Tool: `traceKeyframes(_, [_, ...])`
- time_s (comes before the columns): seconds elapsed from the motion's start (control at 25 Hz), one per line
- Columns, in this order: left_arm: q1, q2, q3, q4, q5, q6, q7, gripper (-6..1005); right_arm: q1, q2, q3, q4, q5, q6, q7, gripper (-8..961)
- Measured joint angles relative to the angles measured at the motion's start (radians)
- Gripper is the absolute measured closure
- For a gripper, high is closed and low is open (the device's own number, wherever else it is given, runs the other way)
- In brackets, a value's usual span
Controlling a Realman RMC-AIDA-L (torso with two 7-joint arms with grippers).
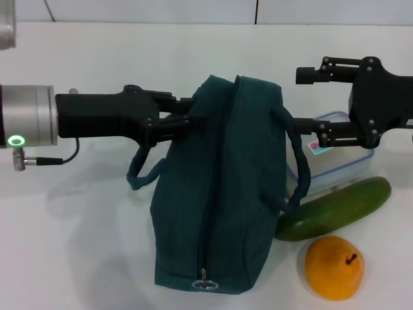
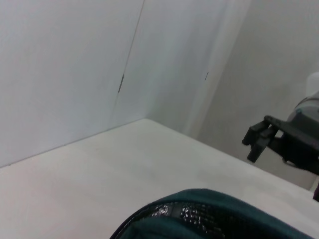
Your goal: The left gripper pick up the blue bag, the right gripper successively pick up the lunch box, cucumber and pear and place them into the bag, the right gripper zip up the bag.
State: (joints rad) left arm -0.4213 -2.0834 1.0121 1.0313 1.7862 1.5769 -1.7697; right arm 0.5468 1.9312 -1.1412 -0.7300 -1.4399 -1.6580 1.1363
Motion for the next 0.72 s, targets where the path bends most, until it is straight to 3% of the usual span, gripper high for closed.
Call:
traceKeyframes(0.24, [0.000, 0.001, -0.001, 0.000, 0.011, -0.013, 0.028, 682, 0.000, 0.005, 0.013, 0.003, 0.002, 0.003, 0.000, 232])
traceKeyframes(0.4, [0.006, 0.000, -0.016, -0.001, 0.007, -0.014, 0.069, 836, -0.004, 0.022, 0.046, 0.006, -0.001, 0.018, 0.000, 232])
traceKeyframes(0.64, [0.002, 0.000, -0.038, -0.003, 0.004, -0.014, 0.083, 942, -0.028, 0.046, 0.063, 0.015, 0.001, 0.079, 0.001, 233])
traceKeyframes(0.72, [-0.001, 0.000, -0.038, -0.004, 0.003, -0.014, 0.091, 943, -0.034, 0.067, 0.098, 0.040, 0.010, 0.090, -0.002, 233])
